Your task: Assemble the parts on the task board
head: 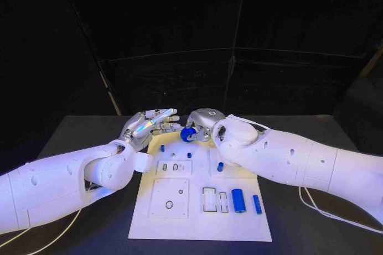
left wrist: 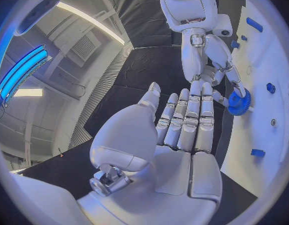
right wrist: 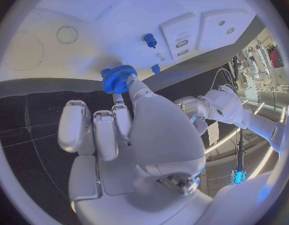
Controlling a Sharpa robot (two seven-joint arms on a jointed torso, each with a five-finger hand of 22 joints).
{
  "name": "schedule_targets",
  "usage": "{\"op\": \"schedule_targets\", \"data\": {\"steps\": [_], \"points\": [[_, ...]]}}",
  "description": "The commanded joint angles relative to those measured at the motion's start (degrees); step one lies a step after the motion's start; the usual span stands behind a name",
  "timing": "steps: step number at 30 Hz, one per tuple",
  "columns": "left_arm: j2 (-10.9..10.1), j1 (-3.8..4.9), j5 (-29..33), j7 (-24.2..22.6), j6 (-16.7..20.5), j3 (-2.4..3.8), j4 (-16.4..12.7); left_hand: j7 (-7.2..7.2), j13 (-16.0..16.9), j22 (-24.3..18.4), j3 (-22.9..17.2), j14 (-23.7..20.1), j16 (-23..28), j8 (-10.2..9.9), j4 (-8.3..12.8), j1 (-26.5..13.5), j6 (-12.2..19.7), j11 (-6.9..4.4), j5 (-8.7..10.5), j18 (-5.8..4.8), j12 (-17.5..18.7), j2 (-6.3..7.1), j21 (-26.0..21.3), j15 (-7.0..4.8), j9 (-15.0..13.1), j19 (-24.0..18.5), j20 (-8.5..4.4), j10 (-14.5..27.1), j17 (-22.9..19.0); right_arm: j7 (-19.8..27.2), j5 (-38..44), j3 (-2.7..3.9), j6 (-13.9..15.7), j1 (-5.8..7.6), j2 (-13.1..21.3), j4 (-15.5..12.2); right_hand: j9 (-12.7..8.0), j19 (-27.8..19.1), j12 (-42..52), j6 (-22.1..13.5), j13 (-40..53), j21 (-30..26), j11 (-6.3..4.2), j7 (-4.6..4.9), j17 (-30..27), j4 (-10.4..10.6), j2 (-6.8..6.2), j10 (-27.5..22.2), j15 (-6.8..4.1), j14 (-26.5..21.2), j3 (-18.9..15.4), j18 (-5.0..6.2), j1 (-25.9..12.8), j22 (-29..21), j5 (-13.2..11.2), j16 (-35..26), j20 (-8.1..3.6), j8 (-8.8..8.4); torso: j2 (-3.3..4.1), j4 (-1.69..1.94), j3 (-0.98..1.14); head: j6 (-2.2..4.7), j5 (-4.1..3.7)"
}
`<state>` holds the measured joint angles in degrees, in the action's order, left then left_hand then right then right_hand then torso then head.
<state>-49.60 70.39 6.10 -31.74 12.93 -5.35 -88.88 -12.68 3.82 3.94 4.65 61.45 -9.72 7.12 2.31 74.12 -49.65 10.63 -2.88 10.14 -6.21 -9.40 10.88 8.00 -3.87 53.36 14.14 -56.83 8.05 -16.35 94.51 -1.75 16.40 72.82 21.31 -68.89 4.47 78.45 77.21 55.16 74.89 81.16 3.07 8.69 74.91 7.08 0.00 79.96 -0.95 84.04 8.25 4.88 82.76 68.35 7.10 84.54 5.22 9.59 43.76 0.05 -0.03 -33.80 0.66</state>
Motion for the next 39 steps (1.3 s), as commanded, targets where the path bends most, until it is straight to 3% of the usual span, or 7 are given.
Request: {"op": "schedule_targets", "data": {"steps": [1, 7, 15, 27, 31, 39], "points": [[0.1, 0.11, -0.3, -1.0, -0.2, 0.05, 0.0, -1.21, 0.0, -0.1, 0.0, 0.4, 0.4, -0.2, 0.2, 0.7, -0.5, 0.04, 0.17, 0.40, 0.2, -0.01, -0.2, -0.20, 0.0, 0.5, 0.02, -0.3, 0.1, 0.8, 0.9, 0.03, -1.7, 0.05, -0.4, 0.3, 0.0, 0.2, 0.1, 2.0, -0.1, 0.3, -0.07, -0.71, 2.8, 0.1, 0.07, 0.0, -0.25, 3.6, 0.2, -0.64, -0.4, 0.0, 0.4, 0.3, -0.12, 0.27, -0.05, -0.05, 0.04, -0.11, 0.12], [0.2, 0.12, -0.3, -0.8, -0.3, 0.05, 0.2, -1.22, 0.0, -0.1, 0.0, 0.4, 0.4, -0.2, 0.2, 0.7, -0.5, 0.04, 0.17, 0.40, 0.2, -0.02, -0.2, -0.20, 0.0, 0.5, 0.02, -0.3, 0.1, 0.6, 0.8, 0.02, -3.4, -0.05, -1.0, 0.9, 0.0, 0.3, 0.0, 1.9, -0.1, 0.3, -0.05, -0.69, 2.7, 0.1, -0.09, 0.0, -0.25, 3.5, 0.2, -0.66, -0.5, 0.1, 0.4, 0.2, -0.12, 0.19, -0.02, -0.17, 0.04, -0.29, 0.42], [0.4, 0.14, -0.3, -0.7, -0.5, 0.05, 0.5, -1.22, 0.0, -0.1, 0.0, 0.4, 0.4, -0.2, 0.2, 0.7, -0.5, 0.04, 0.17, 0.40, 0.2, -0.02, -0.2, -0.20, 0.0, 0.5, 0.02, -0.3, 0.1, 0.6, 0.6, -0.01, -4.4, -0.08, -1.7, 2.2, -0.1, 0.3, -0.2, 1.7, -0.3, 0.3, -0.01, -0.62, 2.7, 0.1, -0.45, -0.2, -0.23, 3.6, 0.3, -0.67, -0.6, 0.1, 0.4, 0.2, -0.13, 0.00, -0.02, -0.01, 0.04, -0.55, 0.51], [0.7, 0.14, -0.3, -0.6, -0.6, 0.05, 0.8, -1.24, 0.0, -0.1, 0.0, 0.4, 0.4, -0.3, 0.3, 0.7, -0.5, 0.05, 0.17, 0.39, 0.3, -0.03, -0.3, -0.20, 0.0, 0.5, 0.02, -0.3, 0.1, 1.5, -0.3, -0.13, -5.5, -0.11, -2.7, 3.2, -0.6, 0.1, -1.4, -0.6, -1.3, 0.2, 0.70, 0.22, 2.8, 0.6, -1.54, -1.1, 0.31, 3.5, 0.5, -0.65, -2.0, -0.1, -0.2, 0.2, 0.25, -1.81, -0.05, -0.11, 0.06, -0.65, 0.57], [0.7, 0.14, -0.3, -0.5, -0.5, 0.05, 0.8, -1.27, 0.0, -0.1, 0.0, 0.4, 0.4, -0.3, 0.3, 0.7, -0.5, 0.06, 0.17, 0.39, 0.3, -0.04, -0.3, -0.20, 0.0, 0.6, 0.02, -0.3, 0.1, 1.5, -0.9, -0.16, -5.4, -0.11, -2.9, 3.0, -0.6, 0.0, -1.8, -2.0, -1.5, 0.1, 1.14, 0.68, 2.9, 0.8, -1.97, -1.4, 0.70, 3.6, 0.4, -0.63, -2.7, -0.2, 1.8, 0.3, 0.64, -2.87, -0.05, -0.11, 0.05, -0.83, 0.43], [0.7, 0.14, -0.3, -0.3, -0.6, 0.05, 0.9, -1.41, -0.1, -0.1, 0.0, 0.4, 0.5, -0.4, 0.3, 0.6, -0.3, 0.15, 0.17, 0.37, 0.4, -0.05, -0.3, -0.15, 0.1, 0.6, 0.03, -0.1, 0.1, 0.8, -1.1, -0.18, -5.2, -0.12, -3.1, 3.1, -0.7, -0.1, -2.7, -3.3, -2.4, 0.0, 1.40, 0.95, 3.1, 0.9, -2.40, -2.2, 0.94, 3.6, 0.0, -0.60, -3.2, -0.3, 2.2, 0.3, 0.89, -3.67, -0.06, -0.02, 0.04, -1.01, 0.42]]}}
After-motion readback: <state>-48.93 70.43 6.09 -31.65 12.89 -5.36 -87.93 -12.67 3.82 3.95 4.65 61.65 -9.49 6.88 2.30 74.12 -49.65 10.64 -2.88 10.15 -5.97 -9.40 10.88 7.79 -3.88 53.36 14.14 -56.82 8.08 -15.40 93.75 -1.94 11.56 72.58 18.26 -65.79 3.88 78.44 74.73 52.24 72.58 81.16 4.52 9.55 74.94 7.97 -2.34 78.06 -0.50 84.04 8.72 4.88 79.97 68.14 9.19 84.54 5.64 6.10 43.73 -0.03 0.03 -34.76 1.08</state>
